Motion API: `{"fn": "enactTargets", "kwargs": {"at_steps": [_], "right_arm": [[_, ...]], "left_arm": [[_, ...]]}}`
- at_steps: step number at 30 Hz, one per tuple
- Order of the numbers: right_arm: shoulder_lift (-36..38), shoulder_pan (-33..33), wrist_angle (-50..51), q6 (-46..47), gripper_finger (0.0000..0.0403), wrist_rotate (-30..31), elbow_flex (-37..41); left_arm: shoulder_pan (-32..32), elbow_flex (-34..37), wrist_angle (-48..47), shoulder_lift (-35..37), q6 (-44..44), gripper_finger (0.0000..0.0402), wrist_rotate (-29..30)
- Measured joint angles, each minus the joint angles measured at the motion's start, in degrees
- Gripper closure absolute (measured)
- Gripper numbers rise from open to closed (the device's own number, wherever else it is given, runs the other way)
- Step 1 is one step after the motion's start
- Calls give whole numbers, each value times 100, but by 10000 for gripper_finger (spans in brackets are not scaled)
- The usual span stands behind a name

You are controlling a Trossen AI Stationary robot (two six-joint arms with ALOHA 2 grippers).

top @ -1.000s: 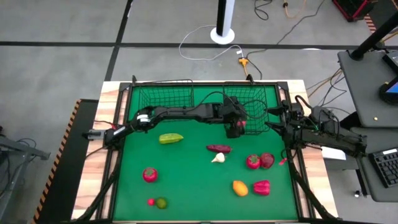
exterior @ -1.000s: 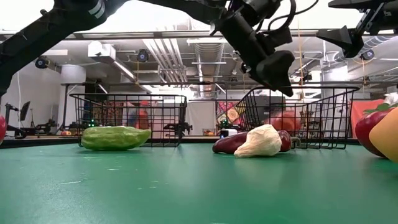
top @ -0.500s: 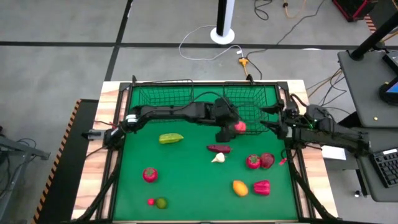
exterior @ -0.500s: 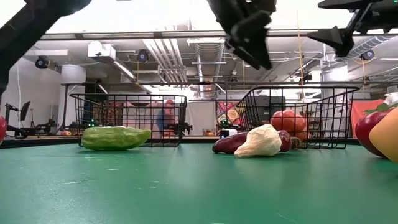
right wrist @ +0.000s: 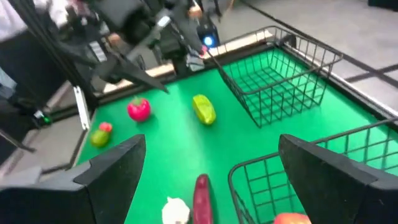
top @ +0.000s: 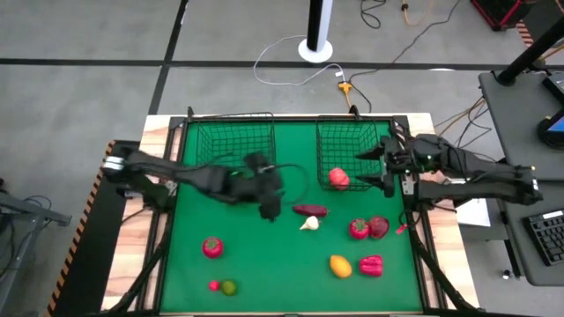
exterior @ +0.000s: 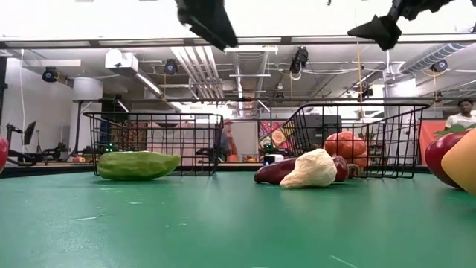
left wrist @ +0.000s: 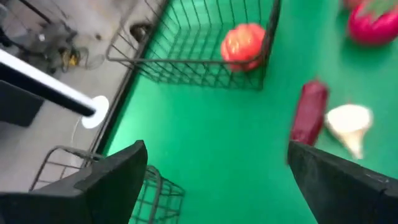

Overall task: Sort produce into baskets
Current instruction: Put the white garlic into the right wire basket

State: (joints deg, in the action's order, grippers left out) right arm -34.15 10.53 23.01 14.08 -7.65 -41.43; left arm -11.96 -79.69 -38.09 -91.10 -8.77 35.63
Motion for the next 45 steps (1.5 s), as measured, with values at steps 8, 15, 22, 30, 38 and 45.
{"fn": "enactTargets", "kwargs": {"at_steps": [8, 15, 22, 30, 38, 45], "right_arm": [[-1211, -324, 1312, -113, 44, 326, -1230], [-2362, -948, 2034, -18, 44, 567, -2294], [-3416, -1601, 2663, -122, 44, 1079, -3095], [-4356, -2024, 2981, 165, 44, 1049, -3420], [-5080, -2229, 3193, 356, 44, 896, -3530], [-5535, -2686, 3031, -168, 44, 1297, -3535]], "left_arm": [[-745, 1838, 1064, 1464, -853, 36, 155], [-1004, 2650, 1122, 1988, -1429, 36, 471], [-1100, 3037, 1192, 2086, -1452, 36, 959], [-1139, 3111, 1378, 2075, -1348, 36, 1080], [-1139, 3137, 2240, 1943, -688, 36, 1198], [-1137, 3142, 2373, 1849, -699, 36, 1200]]}}
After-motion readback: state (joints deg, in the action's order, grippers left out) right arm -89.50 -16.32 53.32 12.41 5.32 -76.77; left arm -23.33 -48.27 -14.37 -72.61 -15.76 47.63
